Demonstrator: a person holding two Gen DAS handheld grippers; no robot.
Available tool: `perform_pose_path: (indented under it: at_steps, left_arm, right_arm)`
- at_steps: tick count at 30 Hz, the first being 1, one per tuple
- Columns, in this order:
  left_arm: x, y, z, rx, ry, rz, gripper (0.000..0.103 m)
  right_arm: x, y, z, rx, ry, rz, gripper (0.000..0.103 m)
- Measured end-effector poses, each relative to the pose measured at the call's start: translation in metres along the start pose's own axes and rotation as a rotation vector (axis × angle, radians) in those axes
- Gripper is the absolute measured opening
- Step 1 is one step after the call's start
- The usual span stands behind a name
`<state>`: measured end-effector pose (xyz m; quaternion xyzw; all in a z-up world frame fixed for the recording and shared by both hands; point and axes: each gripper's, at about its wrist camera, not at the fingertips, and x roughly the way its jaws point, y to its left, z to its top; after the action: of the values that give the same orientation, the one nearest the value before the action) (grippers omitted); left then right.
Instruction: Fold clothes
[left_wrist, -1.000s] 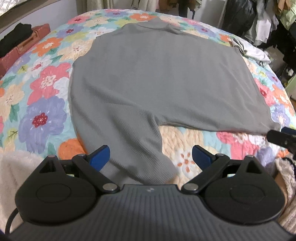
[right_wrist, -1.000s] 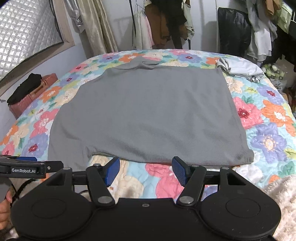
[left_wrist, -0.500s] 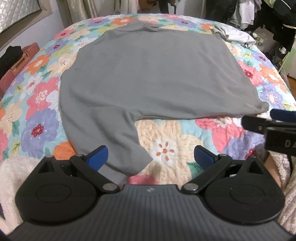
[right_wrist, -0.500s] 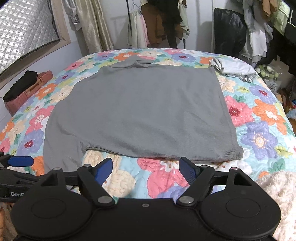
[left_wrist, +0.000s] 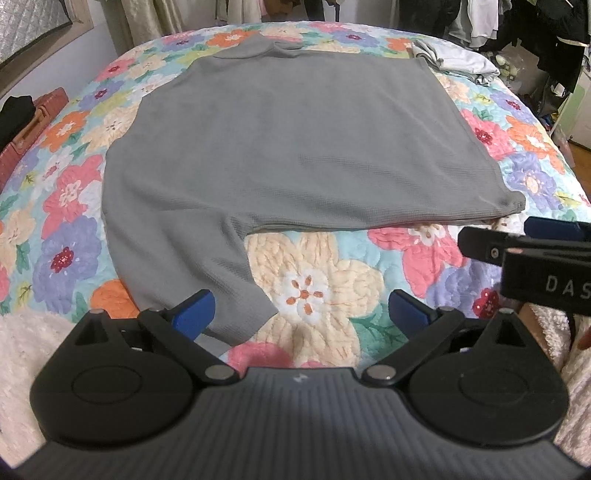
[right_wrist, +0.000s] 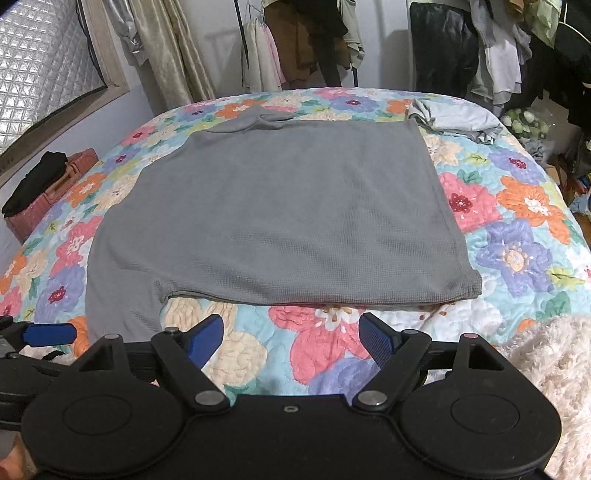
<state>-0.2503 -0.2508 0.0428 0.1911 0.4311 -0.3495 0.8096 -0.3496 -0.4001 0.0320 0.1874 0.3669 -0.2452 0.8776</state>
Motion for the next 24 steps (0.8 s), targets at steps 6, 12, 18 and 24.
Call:
perform_pose_path:
  at_steps: [6, 12, 18, 24]
  left_arm:
    - [-0.0007, -0.0010, 0.0005, 0.000, -0.007, 0.019, 0.103]
    - [-0.0013, 0.0017, 0.0015, -0.010, -0.009, 0.029, 0.103]
    - [-0.0026, 0.0034, 0.0012, -0.011, -0.013, 0.031, 0.103]
    - [-0.0040, 0.0044, 0.0013, -0.010, -0.012, 0.040, 0.103]
  right_arm:
    - [0.0013, -0.0017, -0.0004, 0.007, 0.002, 0.012, 0.084]
    - [0.0018, 0.0006, -0.0008, -0.003, 0.002, 0.017, 0.084]
    - [0.0014, 0.0027, -0.0009, -0.009, 0.000, 0.019, 0.085]
    - [0.0004, 0.0039, -0.0018, -0.009, -0.005, 0.017, 0.085]
